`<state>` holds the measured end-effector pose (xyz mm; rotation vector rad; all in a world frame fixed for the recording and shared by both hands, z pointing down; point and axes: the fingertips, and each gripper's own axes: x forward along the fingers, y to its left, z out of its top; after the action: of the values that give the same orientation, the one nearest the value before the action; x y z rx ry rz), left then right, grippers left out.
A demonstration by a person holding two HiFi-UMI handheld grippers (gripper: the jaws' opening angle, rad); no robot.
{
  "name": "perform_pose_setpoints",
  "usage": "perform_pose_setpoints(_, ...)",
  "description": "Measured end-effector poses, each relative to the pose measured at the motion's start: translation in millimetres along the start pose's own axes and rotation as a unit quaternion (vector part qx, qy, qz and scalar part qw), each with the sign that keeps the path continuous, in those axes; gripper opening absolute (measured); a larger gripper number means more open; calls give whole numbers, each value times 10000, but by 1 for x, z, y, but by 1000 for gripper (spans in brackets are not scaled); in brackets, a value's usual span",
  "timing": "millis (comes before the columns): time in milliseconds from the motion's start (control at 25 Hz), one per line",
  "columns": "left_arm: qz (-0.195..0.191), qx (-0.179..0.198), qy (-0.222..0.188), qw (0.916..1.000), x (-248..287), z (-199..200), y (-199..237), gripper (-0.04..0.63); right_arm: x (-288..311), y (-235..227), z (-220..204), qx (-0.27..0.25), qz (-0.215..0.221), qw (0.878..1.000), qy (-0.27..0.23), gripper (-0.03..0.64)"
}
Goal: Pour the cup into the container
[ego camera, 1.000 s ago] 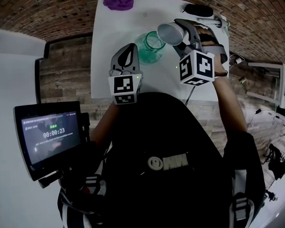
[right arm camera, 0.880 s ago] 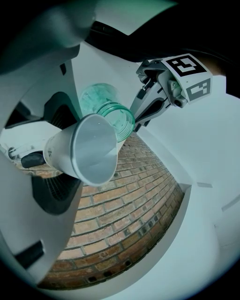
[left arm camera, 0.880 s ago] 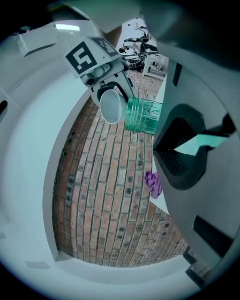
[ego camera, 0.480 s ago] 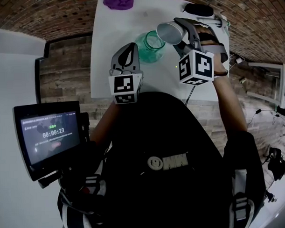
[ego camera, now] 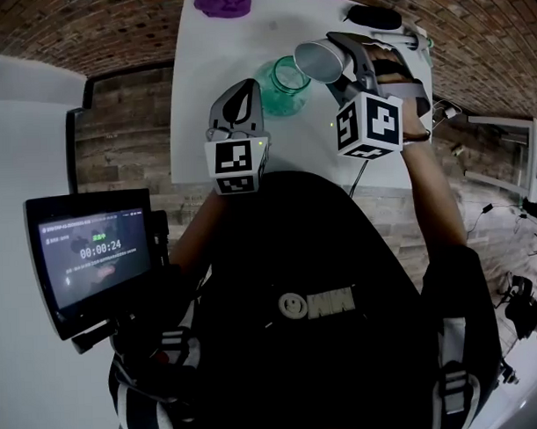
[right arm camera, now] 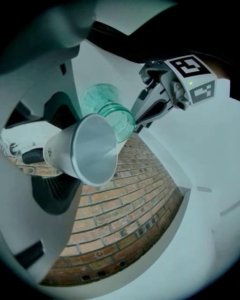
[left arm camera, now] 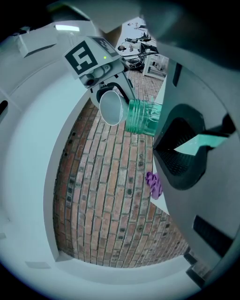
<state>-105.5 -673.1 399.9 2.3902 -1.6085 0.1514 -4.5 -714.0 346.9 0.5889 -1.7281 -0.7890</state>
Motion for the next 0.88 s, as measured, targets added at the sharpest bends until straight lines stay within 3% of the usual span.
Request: perform_pose_setpoints(880,-17,58,-64,10000,1,3,-2,0,-2,-2,0,-45,-14,10000,16,278)
